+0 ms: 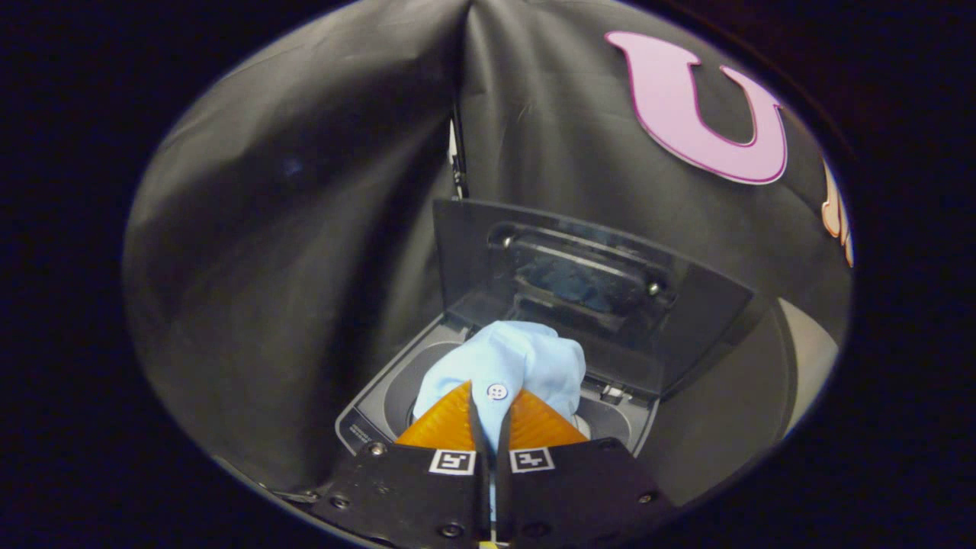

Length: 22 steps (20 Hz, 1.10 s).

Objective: Put the clothes into the washing machine and then close the washing machine lid.

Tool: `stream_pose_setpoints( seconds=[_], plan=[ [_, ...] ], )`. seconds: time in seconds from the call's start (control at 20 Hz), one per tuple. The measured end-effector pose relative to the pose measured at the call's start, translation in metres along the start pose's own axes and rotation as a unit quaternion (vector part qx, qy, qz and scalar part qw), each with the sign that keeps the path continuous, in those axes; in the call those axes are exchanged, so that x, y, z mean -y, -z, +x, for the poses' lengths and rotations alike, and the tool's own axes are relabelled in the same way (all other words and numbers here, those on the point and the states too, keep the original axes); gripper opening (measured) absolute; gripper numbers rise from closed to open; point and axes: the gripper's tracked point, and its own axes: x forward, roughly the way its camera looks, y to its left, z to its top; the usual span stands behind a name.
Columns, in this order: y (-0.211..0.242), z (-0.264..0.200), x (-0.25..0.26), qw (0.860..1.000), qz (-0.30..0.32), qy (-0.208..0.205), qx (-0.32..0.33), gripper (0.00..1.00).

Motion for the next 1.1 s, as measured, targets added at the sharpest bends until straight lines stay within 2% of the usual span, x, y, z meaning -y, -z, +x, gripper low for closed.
stream_pose_setpoints(
  seconds=[0.2,0.45,0.8,0.95,1.0,1.1],
  plan=[
    [0.028,0.028,-0.013,0.999,0.027,-0.02,-0.037,0.03],
    [0.035,0.048,-0.007,0.998,0.031,-0.01,-0.045,0.04],
    [0.04,0.05,0.008,0.999,0.032,0.008,-0.039,0.16],
    [0.041,0.046,0.016,0.999,0.022,0.017,-0.033,0.26],
    [0.038,0.043,0.019,0.999,0.02,0.019,-0.025,0.32],
    [0.028,0.037,0.023,0.999,0.026,0.022,-0.005,0.35]
  ],
)
